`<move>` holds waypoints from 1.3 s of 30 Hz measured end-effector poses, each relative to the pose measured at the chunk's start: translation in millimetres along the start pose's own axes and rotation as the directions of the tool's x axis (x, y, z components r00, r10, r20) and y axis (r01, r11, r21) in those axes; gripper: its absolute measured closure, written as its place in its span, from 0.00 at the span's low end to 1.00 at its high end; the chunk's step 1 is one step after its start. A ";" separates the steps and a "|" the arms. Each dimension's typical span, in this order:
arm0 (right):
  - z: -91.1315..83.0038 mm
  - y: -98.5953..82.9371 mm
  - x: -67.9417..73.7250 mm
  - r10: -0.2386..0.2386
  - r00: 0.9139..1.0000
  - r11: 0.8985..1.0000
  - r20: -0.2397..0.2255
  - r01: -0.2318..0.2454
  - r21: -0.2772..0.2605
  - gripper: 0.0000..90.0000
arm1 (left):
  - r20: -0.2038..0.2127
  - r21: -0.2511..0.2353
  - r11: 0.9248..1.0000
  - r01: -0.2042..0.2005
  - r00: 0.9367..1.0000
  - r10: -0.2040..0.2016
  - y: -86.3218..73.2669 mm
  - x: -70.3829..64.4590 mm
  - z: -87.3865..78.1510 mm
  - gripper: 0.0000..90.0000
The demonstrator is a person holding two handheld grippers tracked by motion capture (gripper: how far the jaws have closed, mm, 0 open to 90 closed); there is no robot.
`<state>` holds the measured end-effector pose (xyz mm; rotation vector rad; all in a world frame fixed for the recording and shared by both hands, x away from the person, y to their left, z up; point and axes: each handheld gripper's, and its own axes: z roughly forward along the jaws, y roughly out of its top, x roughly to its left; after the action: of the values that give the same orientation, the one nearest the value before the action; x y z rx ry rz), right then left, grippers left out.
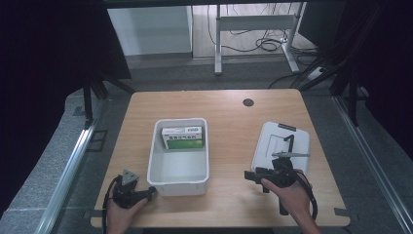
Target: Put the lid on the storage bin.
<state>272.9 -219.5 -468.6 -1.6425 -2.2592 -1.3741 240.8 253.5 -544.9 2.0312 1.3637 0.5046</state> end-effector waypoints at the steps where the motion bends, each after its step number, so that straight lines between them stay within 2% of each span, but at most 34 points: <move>1: -0.3 0.6 0.8 0.000 1.000 1.000 0.000 0.000 0.001 0.41 | 0.000 0.000 1.000 0.000 1.000 0.000 0.0 0.0 0.0 0.17; 9: -2.4 7.0 7.5 -0.014 1.000 1.000 0.004 0.014 0.005 0.41 | 0.000 0.000 1.000 0.001 1.000 -0.001 0.0 0.0 0.0 0.17; 17: -5.9 15.2 0.0 0.034 0.999 0.999 0.029 -0.034 -0.024 0.41 | 0.001 0.000 1.000 0.002 1.000 -0.002 0.2 0.0 0.2 0.17; 26: -17.0 31.8 -5.2 0.052 0.997 0.998 0.064 -0.049 -0.047 0.41 | 0.003 0.000 1.000 0.000 1.000 0.000 0.1 0.3 0.2 0.16; 34: -25.1 46.1 -7.5 0.063 0.997 0.996 0.054 -0.059 -0.065 0.41 | 0.001 0.000 1.000 0.000 1.000 0.000 0.1 0.1 0.1 0.16; 39: -30.2 54.1 -9.8 0.068 0.996 0.995 0.063 -0.064 -0.071 0.41 | 0.001 0.000 1.000 0.000 1.000 0.000 -0.3 0.1 -0.2 0.16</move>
<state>305.9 -243.8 -421.1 -1.7922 -2.1927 -1.4194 240.5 253.8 -544.9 2.0313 1.3637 0.5036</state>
